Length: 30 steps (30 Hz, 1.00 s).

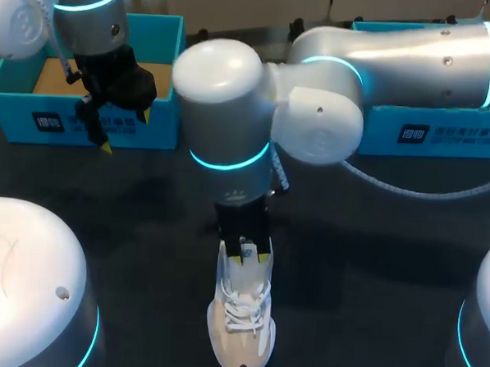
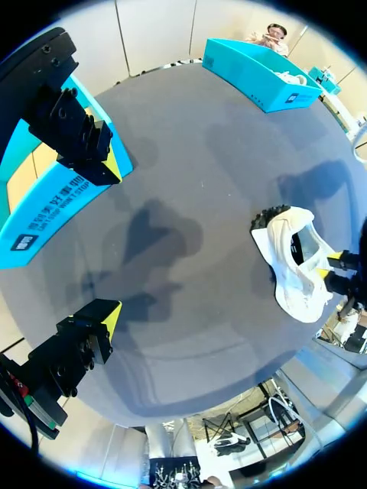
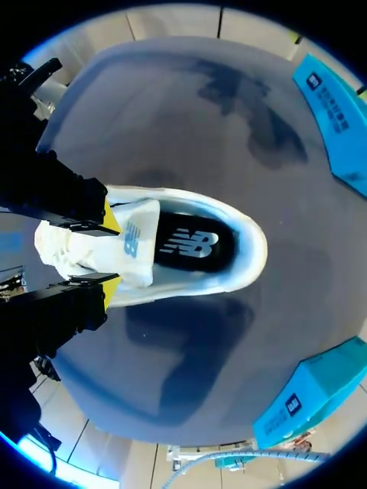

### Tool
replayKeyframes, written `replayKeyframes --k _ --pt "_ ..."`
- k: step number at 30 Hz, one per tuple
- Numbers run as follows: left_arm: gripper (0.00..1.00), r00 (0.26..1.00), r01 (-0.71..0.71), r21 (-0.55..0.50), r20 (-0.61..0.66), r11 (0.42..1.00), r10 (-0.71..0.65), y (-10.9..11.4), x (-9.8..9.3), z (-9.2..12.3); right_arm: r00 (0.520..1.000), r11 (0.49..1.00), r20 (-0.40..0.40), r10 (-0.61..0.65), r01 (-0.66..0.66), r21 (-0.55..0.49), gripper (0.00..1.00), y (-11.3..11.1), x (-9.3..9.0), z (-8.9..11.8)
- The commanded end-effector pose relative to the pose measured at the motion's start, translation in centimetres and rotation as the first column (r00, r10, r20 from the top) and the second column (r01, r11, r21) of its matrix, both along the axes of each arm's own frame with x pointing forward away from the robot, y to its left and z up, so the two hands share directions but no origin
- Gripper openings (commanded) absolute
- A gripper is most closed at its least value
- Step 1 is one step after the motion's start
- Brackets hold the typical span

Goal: Take the shoe out of the shoebox, open the shoe tongue, remove and reinsert the insole, then place the shoe into the shoebox

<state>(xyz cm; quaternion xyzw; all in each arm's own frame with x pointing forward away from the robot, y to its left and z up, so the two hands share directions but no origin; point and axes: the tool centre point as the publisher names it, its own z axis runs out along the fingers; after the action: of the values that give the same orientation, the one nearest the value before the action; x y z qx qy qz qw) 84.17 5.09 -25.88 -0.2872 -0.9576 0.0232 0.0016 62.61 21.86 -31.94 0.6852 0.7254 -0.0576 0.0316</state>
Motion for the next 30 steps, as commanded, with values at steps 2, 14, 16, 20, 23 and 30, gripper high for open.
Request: replayKeyframes --k 2,14,16,20,23,30 --pt "1.0 1.0 0.0 0.002 0.0 1.0 0.0 0.0 0.0 0.0 0.999 1.0 0.035 -0.022 0.023 -0.018 0.32 0.8 -0.1 0.9" --pt "1.0 1.0 0.0 0.002 0.0 1.0 0.0 0.0 0.0 0.0 0.999 0.999 0.022 -0.027 0.026 0.042 0.33 0.6 0.3 -1.0" --pt "1.0 1.0 0.0 0.002 0.0 1.0 0.0 0.0 0.0 0.0 0.999 0.999 0.026 -0.029 0.029 0.032 0.34 0.7 0.1 -0.3" --pt "1.0 1.0 0.0 0.002 0.0 1.0 0.0 0.0 0.0 0.0 1.0 1.0 0.019 0.003 -0.004 0.026 0.35 0.9 0.1 1.1" --pt "1.0 1.0 0.0 0.002 0.0 1.0 0.0 0.0 0.0 0.0 0.998 0.997 0.021 0.062 -0.062 0.037 0.36 0.7 0.3 2.0" --pt "1.0 1.0 0.0 0.002 0.0 1.0 0.0 0.0 0.0 0.0 0.97 0.971 0.055 0.237 -0.239 0.033 0.37 0.1 0.7 4.1"
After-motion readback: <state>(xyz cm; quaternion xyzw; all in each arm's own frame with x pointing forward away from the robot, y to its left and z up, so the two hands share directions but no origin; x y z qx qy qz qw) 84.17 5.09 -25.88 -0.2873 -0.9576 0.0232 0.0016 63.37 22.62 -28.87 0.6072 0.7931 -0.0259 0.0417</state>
